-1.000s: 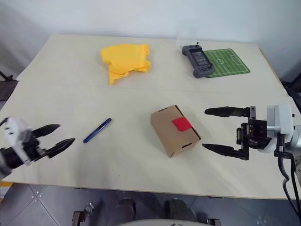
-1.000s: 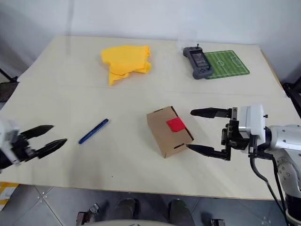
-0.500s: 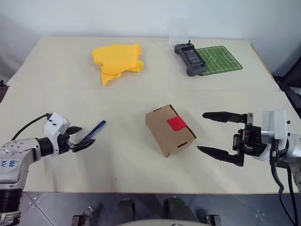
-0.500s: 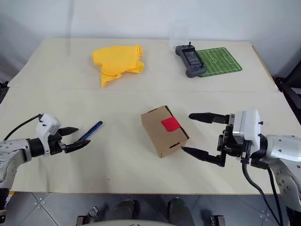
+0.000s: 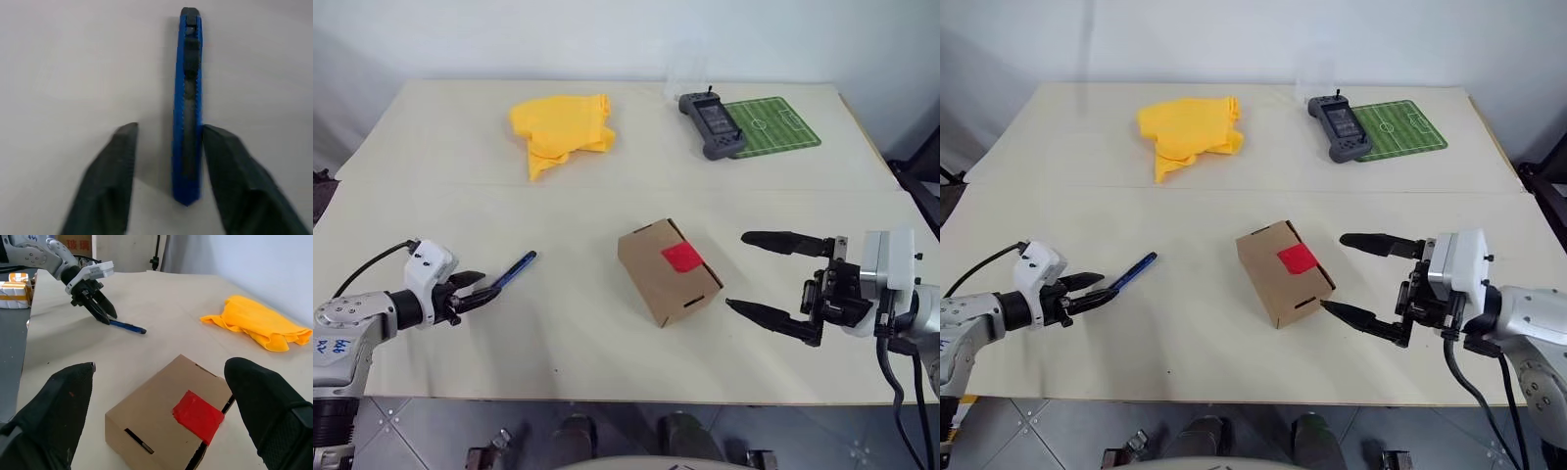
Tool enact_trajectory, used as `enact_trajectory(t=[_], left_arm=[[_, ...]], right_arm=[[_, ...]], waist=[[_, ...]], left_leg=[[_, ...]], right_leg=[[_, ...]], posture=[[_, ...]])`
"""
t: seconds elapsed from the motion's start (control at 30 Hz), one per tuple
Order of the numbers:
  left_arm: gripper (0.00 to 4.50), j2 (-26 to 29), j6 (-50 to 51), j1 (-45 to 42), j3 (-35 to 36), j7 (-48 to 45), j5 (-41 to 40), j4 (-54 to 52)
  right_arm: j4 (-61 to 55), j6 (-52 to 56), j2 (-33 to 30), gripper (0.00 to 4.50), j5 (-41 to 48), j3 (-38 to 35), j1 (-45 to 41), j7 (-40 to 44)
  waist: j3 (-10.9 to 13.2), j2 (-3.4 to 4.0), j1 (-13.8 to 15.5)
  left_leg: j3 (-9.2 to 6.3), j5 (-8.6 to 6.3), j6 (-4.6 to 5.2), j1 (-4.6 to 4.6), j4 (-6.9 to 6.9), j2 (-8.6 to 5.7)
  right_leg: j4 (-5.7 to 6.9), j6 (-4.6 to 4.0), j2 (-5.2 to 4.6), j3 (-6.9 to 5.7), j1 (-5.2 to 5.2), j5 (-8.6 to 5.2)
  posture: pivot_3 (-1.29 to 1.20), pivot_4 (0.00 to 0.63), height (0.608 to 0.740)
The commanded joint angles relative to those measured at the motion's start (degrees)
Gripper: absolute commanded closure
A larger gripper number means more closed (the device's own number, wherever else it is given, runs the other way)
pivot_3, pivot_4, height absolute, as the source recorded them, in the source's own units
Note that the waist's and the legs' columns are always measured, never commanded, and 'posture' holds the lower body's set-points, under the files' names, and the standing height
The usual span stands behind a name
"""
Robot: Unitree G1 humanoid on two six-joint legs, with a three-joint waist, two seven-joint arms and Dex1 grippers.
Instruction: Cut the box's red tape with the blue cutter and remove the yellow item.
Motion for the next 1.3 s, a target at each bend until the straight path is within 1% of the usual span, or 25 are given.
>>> enact_trajectory(t=[0.03, 0.23, 0.33, 0.37, 0.6, 0.7, 0.77, 0.83, 0.9, 0.97, 1.0, 1.13, 1.27, 1.3], left_arm=[[3.43, -0.60, 0.03, 1.78, -3.52, -2.02, 1.37, 1.64], [3.43, -0.82, -1.01, 1.44, -4.09, -2.55, 1.24, 1.93], [3.99, -0.59, -1.27, 1.24, -4.59, -3.12, 1.29, 2.06], [4.09, -0.58, -1.39, 1.19, -4.69, -3.48, 1.16, 2.09], [4.09, -1.01, -5.43, -1.40, -4.08, -5.27, 0.36, 0.26], [4.09, -0.19, -6.81, -1.73, -4.02, -7.65, -0.49, -2.65], [4.09, 1.45, -6.21, -1.14, -4.75, -11.94, -2.78, -8.04], [4.09, 3.97, -5.64, -0.74, -6.37, -17.87, -5.50, -15.13], [4.09, 7.76, -4.77, -2.59, -11.91, -23.46, -4.90, -21.20], [4.09, 9.35, -2.40, -4.47, -15.58, -25.00, -5.02, -24.66], [4.09, 8.99, -0.91, -5.12, -16.56, -24.10, -5.26, -25.68], [4.09, 6.09, 2.41, -8.93, -25.64, -21.50, -1.21, -29.24], [4.09, 2.56, 4.56, -12.44, -30.49, -17.06, 3.08, -28.62], [4.09, 0.03, 5.29, -14.81, -32.96, -15.47, 5.03, -27.37]], right_arm=[[-2.33, 0.16, -0.52, 0.00, 1.51, -1.08, -0.73, -0.59], [-2.67, 0.66, -0.54, 0.00, 1.84, -0.78, -1.00, -1.17], [-2.72, 0.79, -0.45, 0.00, 1.84, -0.58, -1.11, -1.36], [-2.74, 0.82, -0.43, 0.00, 1.81, -0.54, -1.12, -1.39], [-2.86, 1.92, -0.79, 0.00, 2.54, -0.90, -0.71, -1.07], [-3.05, 2.47, -1.28, 0.00, 3.19, -1.12, -0.45, -0.51], [-3.13, 3.39, -2.04, 0.00, 4.10, -1.44, -0.21, 0.30], [-3.37, 4.89, -3.07, 0.00, 5.97, -2.23, -0.02, 0.80], [-4.69, 7.06, -4.62, 0.00, 8.07, -2.33, 1.30, 1.61], [-5.95, 8.83, -6.40, 0.00, 7.76, -2.34, 3.18, 1.62], [-6.54, 8.67, -6.41, 0.00, 7.56, -2.49, 4.01, 1.64], [-7.76, 9.17, -7.17, 0.00, 4.10, -2.33, 9.20, 1.77], [-8.85, 8.23, -7.73, 0.00, 1.39, -2.34, 13.23, 3.34], [-8.29, 7.94, -7.77, 0.18, -1.32, -1.48, 14.51, 2.42]], waist=[[-0.06, 0.10, 0.03], [-0.22, 0.37, 0.09], [-0.26, 0.44, 0.08], [-0.27, 0.45, 0.08], [-0.27, 0.46, 0.33], [-0.26, 0.44, 0.35], [-0.20, 0.34, 0.23], [-0.12, 0.20, 0.17], [-0.12, 0.20, 0.17], [-0.13, 0.24, 0.27], [-0.14, 0.25, 0.24], [-0.12, 0.22, 0.13], [-0.08, 0.14, 0.26], [-0.07, 0.13, 0.24]], left_leg=[[0.00, 0.00, 0.00, 0.00, 0.00, 0.00], [0.00, -0.01, 0.02, 0.00, 0.00, -0.03], [0.00, -0.01, 0.04, 0.00, 0.00, -0.05], [0.00, -0.01, 0.04, 0.00, 0.00, -0.05], [-0.02, -0.01, 0.06, -0.01, 0.02, -0.08], [-0.04, -0.01, 0.07, -0.05, 0.03, -0.08], [-0.04, -0.01, 0.07, -0.07, 0.03, -0.07], [-0.06, -0.01, 0.06, -0.13, 0.04, -0.03], [-0.07, 0.00, 0.05, -0.15, 0.03, -0.01], [-0.07, 0.00, 0.05, -0.15, 0.01, -0.02], [-0.06, 0.00, 0.06, -0.15, 0.00, -0.03], [-0.02, -0.02, 0.14, -0.15, 0.03, -0.04], [0.01, -0.03, 0.18, -0.16, 0.11, -0.02], [0.00, -0.03, 0.18, -0.17, 0.15, -0.02]], right_leg=[[0.00, 0.00, 0.00, 0.00, 0.00, 0.00], [-0.01, 0.00, 0.01, -0.01, 0.02, 0.00], [-0.01, 0.00, 0.01, -0.01, 0.02, 0.00], [-0.01, 0.01, 0.02, -0.01, 0.02, 0.00], [-0.01, 0.01, 0.03, -0.05, 0.03, 0.00], [-0.03, 0.02, 0.03, -0.07, 0.04, 0.01], [-0.04, 0.02, 0.04, -0.07, 0.03, 0.01], [-0.07, 0.02, 0.03, -0.08, 0.02, 0.01], [-0.11, 0.02, 0.02, -0.07, 0.02, 0.01], [-0.15, 0.02, 0.05, -0.07, 0.04, 0.01], [-0.16, 0.02, 0.08, -0.07, 0.04, 0.01], [-0.15, 0.02, 0.29, -0.01, 0.06, 0.01], [-0.14, 0.06, 0.40, 0.09, 0.07, 0.03], [-0.13, 0.06, 0.42, 0.10, 0.07, 0.03]], posture=[[0.00, 0.150, 0.740], [0.00, 0.150, 0.740], [0.00, 0.150, 0.740], [0.00, 0.150, 0.740], [0.00, 0.150, 0.740], [0.00, 0.150, 0.740], [0.00, 0.150, 0.740], [0.00, 0.150, 0.740], [0.00, 0.150, 0.740], [0.00, 0.150, 0.740], [0.00, 0.150, 0.740], [0.00, 0.150, 0.740], [0.00, 0.150, 0.740], [0.00, 0.150, 0.740]])
